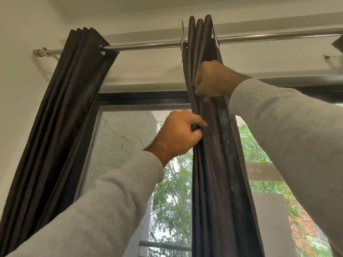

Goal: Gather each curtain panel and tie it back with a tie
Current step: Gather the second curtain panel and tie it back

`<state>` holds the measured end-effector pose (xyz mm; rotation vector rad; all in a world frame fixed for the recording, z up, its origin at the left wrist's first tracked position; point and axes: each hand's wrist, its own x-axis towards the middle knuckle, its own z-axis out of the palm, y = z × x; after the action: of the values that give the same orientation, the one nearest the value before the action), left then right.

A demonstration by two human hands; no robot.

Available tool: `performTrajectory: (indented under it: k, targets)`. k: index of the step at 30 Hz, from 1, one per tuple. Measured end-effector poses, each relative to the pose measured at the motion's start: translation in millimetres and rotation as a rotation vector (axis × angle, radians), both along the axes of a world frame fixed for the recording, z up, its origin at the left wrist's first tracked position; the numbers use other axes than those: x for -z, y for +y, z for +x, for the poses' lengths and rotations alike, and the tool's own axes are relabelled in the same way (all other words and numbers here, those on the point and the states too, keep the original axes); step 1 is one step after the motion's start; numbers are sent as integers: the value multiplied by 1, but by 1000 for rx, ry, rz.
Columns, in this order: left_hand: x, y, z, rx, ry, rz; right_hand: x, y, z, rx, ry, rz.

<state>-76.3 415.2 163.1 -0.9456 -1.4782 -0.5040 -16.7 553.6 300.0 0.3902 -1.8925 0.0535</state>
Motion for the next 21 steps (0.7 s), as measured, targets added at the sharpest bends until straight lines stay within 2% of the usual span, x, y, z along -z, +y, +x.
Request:
performTrajectory:
  k: [3,5,6,7,9,11,15,17,21]
  targets:
    - [-2,-5,2,-13,-20,20,-1,4,9,-65,-118,-28]
    - [-1,-10,4,-32,-34,23,-1,16,10,-186,-129,-192]
    - [-1,-12,5,-38,-50,19,-1,22,9,-224,-63,-291]
    - [1,-13,6,-35,-70,13,-1,30,7,-196,40,-368]
    - [4,-14,8,0,-97,15,3,43,1,-2,204,-450]
    - [6,-13,9,36,-98,43,11,50,-3,135,190,-475]
    - [9,-12,4,-3,-94,119,15,57,-9,141,178,-550]
    - [12,-10,3,16,-100,155,16,40,-5,60,137,-514]
    - [19,-5,4,130,-124,177,3,-6,0,-158,-2,-196]
